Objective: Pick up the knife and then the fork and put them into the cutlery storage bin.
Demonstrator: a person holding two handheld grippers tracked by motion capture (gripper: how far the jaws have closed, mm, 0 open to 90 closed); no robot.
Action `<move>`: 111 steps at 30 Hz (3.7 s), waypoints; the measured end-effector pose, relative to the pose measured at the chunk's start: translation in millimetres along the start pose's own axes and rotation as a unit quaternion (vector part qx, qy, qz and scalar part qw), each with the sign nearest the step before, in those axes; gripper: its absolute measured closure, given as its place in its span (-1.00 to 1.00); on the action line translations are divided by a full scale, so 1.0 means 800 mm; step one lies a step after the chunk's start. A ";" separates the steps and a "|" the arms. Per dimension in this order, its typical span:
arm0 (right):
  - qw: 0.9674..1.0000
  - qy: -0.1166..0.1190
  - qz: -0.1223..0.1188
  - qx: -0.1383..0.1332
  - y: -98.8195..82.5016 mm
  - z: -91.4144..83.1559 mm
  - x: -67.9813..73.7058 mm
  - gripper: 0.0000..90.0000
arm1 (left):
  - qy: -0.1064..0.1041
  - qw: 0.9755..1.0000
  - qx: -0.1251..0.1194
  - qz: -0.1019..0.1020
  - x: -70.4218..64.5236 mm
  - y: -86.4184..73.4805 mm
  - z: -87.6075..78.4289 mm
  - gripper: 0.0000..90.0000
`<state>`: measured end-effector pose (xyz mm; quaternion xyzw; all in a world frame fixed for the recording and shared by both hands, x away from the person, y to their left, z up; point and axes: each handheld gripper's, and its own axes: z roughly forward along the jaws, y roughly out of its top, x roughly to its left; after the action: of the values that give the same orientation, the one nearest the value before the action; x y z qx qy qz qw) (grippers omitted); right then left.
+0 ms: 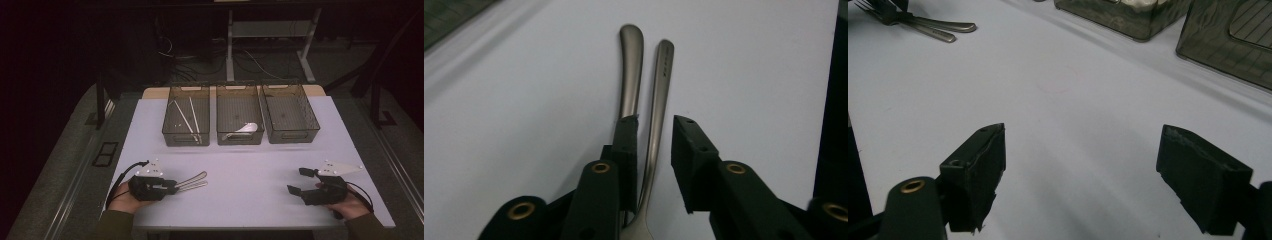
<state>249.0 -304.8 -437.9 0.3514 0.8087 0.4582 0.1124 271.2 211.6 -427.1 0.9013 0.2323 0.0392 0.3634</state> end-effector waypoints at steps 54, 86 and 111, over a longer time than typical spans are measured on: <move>0.995 0.071 -0.029 0.067 0.037 0.012 0.005 -0.47 | -0.035 0.998 -0.019 0.052 -0.027 0.064 0.025 0.88; 0.965 0.201 -0.144 0.083 0.132 0.090 0.044 -0.05 | -0.111 0.982 -0.026 0.152 -0.061 0.172 0.105 0.88; 0.920 0.249 -0.237 0.188 0.127 0.135 0.084 0.82 | -0.126 0.972 -0.029 0.194 -0.072 0.172 0.103 0.78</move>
<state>301.4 -154.5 -405.1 0.0388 0.9414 0.3304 -0.0551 293.5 47.1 -389.6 0.9161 0.0040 0.0017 0.4009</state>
